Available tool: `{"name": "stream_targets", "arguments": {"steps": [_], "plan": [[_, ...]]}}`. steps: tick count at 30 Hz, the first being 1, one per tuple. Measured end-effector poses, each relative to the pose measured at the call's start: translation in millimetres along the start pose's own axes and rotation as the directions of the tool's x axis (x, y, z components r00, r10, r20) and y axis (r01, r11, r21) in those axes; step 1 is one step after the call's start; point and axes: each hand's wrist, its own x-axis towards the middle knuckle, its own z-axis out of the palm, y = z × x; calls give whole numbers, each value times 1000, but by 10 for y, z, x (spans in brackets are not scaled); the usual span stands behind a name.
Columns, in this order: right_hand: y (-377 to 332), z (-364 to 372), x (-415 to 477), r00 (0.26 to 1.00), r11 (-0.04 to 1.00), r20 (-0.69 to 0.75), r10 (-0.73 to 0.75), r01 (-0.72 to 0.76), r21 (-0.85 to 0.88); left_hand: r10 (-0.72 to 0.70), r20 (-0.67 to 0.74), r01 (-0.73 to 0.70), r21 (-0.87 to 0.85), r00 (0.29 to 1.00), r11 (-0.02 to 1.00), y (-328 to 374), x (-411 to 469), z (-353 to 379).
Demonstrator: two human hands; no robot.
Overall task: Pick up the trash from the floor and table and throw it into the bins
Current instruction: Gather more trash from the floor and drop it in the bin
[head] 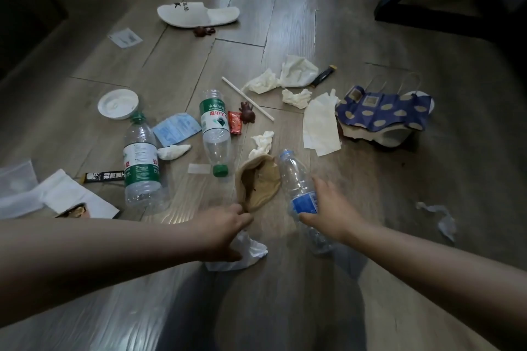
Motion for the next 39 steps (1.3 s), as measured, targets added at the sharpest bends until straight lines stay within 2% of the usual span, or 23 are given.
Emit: {"name": "stream_targets", "arguments": {"steps": [4,11,15,18,20,23,25,28,31,34,39], "plan": [[26,-7,26,1000,1000,-5,1,0,30,65,59,-69,54,996,996,38,79,23],[109,37,89,998,994,50,40,-45,99,37,128,-50,94,991,994,141,197,63],[206,39,112,995,987,31,94,-97,127,-21,166,25,-24,986,999,61,194,-26],[268,33,117,991,982,27,134,-136,130,-31,67,36,-84,997,996,17,171,-180],[298,32,132,991,982,20,135,-137,129,-16,-69,12,-54,997,998,33,166,-330],[318,28,165,990,982,21,136,-138,129,48,-348,-58,-18,936,998,66,215,-571],[315,25,189,989,981,21,143,-145,129,30,-422,-27,14,906,1000,41,322,-675],[300,24,221,989,981,24,143,-145,131,-130,-369,145,13,920,989,-59,566,-707],[308,40,240,990,980,27,140,-143,140,-275,-340,219,-193,900,956,-139,689,-641],[328,63,240,990,980,27,136,-138,140,-325,-269,235,-316,907,919,-172,683,-604],[307,84,282,990,976,18,142,-144,164,-361,-208,301,-273,909,914,-192,744,-542]]}}
